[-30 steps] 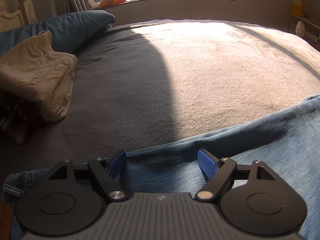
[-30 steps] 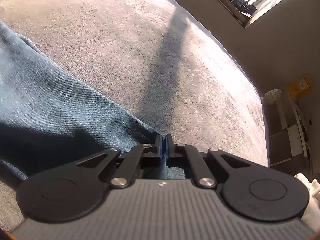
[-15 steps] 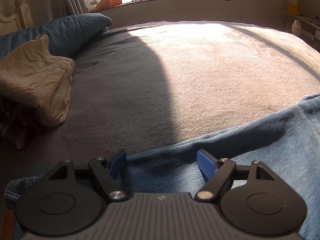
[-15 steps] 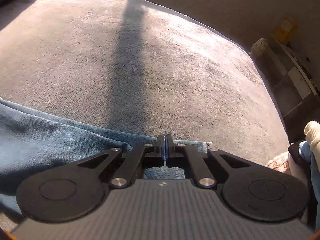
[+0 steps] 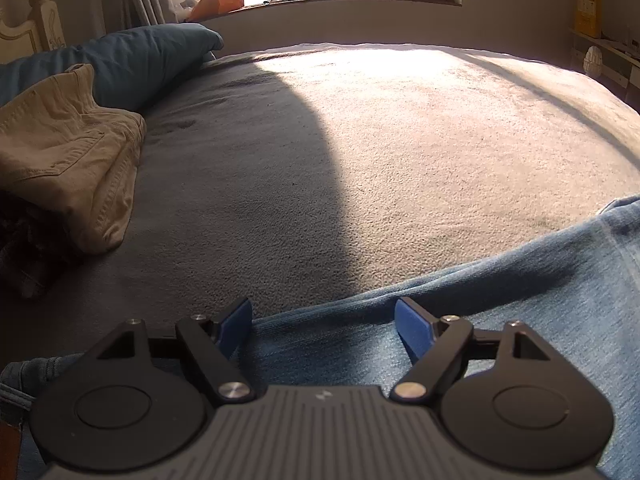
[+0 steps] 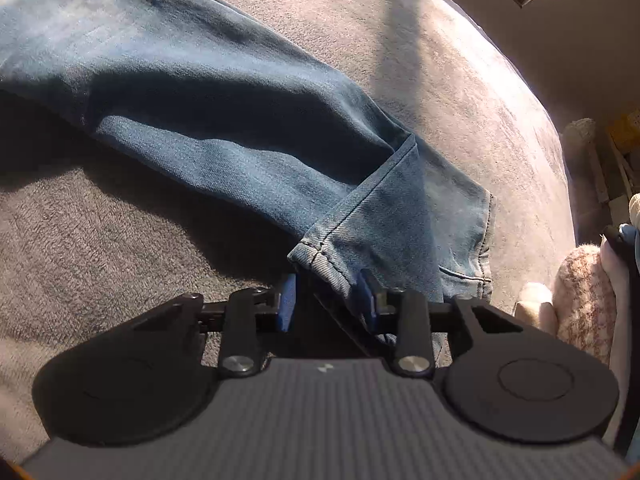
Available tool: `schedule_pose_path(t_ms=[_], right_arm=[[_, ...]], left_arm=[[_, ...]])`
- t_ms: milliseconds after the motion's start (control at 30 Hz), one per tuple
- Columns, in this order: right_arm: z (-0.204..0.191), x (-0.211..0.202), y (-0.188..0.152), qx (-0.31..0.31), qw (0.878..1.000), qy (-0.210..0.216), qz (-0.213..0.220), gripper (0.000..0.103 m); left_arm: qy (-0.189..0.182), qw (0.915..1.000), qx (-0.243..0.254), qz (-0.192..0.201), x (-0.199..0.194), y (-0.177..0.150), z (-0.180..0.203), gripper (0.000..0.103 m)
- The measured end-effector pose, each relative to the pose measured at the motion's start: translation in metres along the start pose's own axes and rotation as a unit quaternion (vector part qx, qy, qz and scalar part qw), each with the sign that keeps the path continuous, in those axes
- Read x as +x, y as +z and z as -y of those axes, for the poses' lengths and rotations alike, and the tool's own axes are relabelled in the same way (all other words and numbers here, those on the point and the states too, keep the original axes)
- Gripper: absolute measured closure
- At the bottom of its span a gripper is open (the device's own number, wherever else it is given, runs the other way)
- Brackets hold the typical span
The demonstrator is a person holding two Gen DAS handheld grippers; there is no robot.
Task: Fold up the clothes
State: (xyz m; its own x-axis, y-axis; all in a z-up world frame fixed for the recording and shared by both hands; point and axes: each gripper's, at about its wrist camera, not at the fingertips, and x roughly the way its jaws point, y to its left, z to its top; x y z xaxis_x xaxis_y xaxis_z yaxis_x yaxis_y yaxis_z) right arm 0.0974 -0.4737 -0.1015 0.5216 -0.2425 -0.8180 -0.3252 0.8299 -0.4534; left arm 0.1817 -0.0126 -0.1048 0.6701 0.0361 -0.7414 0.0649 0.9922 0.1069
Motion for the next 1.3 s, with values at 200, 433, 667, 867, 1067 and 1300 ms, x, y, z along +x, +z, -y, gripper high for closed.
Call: schedule_pose_path(t_ms=[200, 433, 667, 867, 1067, 1300], right_arm=[[0.082, 0.011, 0.026, 0.096, 0.989, -0.111, 0.023, 0.098], [0.127, 0.024, 0.037, 0.130, 0.969, -0.210, 0.024, 0.072], [0.074, 0.015, 0.068, 0.070, 0.991, -0.007, 0.116, 0.069], [0.016, 0.013, 0.119, -0.058, 0.973, 0.156, 0.159, 0.073], [-0.024, 0.016, 0.152, -0.152, 0.949, 0.218, 0.171, 0.078], [-0.048, 0.011, 0.160, -0.212, 0.926, 0.254, 0.182, 0.086]], left_arm=[[0.002, 1.0000, -0.005, 0.002, 0.000, -0.002, -0.001, 0.022], [0.002, 1.0000, -0.002, 0.004, 0.000, -0.002, -0.002, 0.022], [0.010, 0.9999, 0.007, 0.004, 0.000, -0.001, 0.003, 0.022], [0.018, 0.9996, 0.021, 0.011, -0.002, -0.002, 0.007, 0.022], [0.020, 0.9993, 0.028, 0.017, -0.004, -0.003, 0.008, 0.022], [0.019, 0.9992, 0.030, 0.020, -0.003, -0.005, 0.008, 0.022]])
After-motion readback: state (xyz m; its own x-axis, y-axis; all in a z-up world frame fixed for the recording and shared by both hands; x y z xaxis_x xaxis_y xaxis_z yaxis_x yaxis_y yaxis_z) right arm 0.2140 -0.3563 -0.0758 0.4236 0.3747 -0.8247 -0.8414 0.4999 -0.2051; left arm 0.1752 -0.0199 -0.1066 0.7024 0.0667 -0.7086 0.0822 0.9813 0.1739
